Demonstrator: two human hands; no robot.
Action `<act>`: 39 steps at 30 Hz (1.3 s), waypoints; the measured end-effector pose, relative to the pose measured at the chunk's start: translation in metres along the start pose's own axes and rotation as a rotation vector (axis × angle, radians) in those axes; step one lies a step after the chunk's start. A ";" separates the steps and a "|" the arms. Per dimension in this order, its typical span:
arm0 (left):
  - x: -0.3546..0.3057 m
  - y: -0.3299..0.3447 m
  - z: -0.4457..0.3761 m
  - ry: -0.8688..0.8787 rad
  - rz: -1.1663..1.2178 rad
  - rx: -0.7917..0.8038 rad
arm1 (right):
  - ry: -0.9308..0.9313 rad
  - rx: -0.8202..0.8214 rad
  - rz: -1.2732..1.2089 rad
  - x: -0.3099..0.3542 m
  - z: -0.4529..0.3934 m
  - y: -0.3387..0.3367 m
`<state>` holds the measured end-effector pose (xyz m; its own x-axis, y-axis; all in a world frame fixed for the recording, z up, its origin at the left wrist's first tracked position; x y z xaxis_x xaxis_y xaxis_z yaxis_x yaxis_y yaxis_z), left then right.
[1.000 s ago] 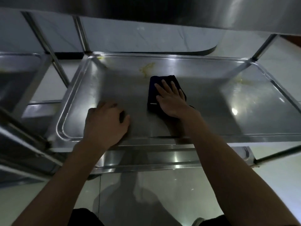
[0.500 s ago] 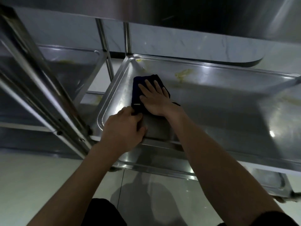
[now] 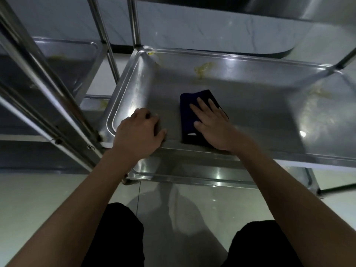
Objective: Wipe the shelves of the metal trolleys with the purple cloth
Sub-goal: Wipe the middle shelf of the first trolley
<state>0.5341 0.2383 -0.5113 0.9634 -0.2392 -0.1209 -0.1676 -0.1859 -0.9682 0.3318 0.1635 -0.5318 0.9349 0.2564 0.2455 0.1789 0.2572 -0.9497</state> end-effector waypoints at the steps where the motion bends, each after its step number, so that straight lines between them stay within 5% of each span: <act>1: 0.000 0.000 0.000 0.005 0.005 -0.013 | 0.013 -0.003 0.021 -0.005 0.011 0.002; 12: -0.006 -0.004 0.008 0.046 -0.001 -0.023 | 0.123 -0.047 0.000 0.002 0.046 0.011; 16: -0.009 -0.018 0.039 0.090 0.034 -0.196 | 0.136 -0.036 -0.010 0.010 0.044 0.013; 31: 0.016 -0.023 0.091 -0.048 0.079 -0.442 | -0.105 0.046 0.017 0.119 -0.006 0.042; 39: 0.019 -0.022 0.089 -0.077 0.068 -0.414 | -0.208 0.085 0.023 0.145 -0.035 0.040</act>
<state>0.5743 0.3230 -0.5119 0.9575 -0.1951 -0.2124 -0.2858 -0.5430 -0.7896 0.4856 0.1789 -0.5406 0.8537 0.4472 0.2669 0.1232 0.3245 -0.9378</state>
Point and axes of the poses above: each hand's wrist, its own z-axis away from the middle knuckle, its own y-axis out of the palm, x = y × z, the point moved 6 cm from there along -z, towards the middle knuckle, and after that the axes turned 13 degrees about y, right-handed, at the moved point
